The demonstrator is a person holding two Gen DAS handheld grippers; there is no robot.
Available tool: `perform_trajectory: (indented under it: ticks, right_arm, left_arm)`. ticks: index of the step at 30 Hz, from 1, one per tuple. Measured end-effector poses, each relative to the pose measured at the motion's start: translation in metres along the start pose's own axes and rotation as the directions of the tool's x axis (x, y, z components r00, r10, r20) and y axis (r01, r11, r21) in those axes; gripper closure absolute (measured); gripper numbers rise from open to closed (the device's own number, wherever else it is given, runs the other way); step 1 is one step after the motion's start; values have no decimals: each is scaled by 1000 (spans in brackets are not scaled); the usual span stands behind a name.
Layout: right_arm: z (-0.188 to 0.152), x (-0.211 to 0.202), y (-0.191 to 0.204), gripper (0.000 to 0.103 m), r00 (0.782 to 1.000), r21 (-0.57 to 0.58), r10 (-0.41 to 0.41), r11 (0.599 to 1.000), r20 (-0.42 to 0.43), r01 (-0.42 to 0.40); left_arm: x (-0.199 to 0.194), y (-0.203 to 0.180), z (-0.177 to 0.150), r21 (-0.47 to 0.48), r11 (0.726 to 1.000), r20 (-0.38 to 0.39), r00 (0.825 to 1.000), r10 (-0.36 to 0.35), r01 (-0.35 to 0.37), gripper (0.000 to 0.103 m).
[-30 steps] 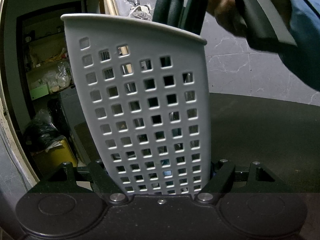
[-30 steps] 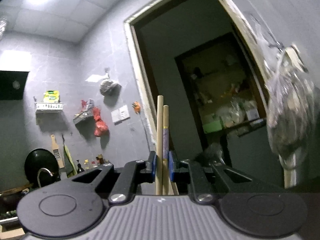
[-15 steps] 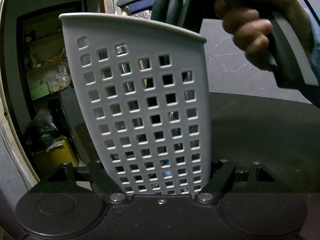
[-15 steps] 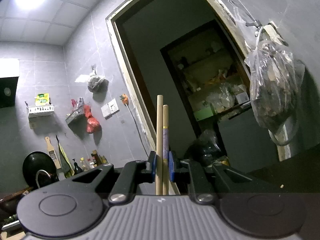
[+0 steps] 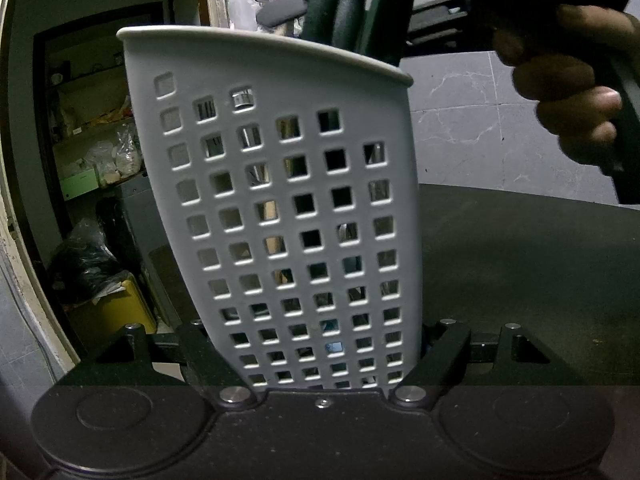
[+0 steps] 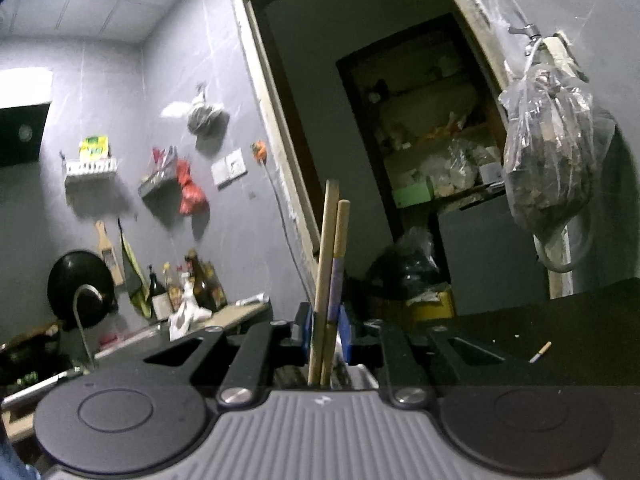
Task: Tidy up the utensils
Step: 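Lower the chopsticks into the caddy and open the right tool, then move the open right tool back down to the remaining chopsticks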
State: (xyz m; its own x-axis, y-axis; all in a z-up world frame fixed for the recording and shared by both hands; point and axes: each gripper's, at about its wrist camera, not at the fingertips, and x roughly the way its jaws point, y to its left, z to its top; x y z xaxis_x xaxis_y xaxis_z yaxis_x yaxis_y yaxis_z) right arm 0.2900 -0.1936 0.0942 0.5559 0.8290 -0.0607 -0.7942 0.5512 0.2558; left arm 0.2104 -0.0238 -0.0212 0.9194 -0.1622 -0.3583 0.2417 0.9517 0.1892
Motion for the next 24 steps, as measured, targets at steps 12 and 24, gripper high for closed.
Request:
perform_trajectory:
  ticks: [12,24]
  right_arm:
    - [-1,-48,-6,9,990,79,-110,992,89,103]
    - [-30,25,-73,5,792,137,-508,806,-340,576]
  left_arm:
    - [-1,5,-1,-12,1000,-3,1000,-15,15,25]
    - [0,9,1,-9,1000,-5,1000,-24,24,25]
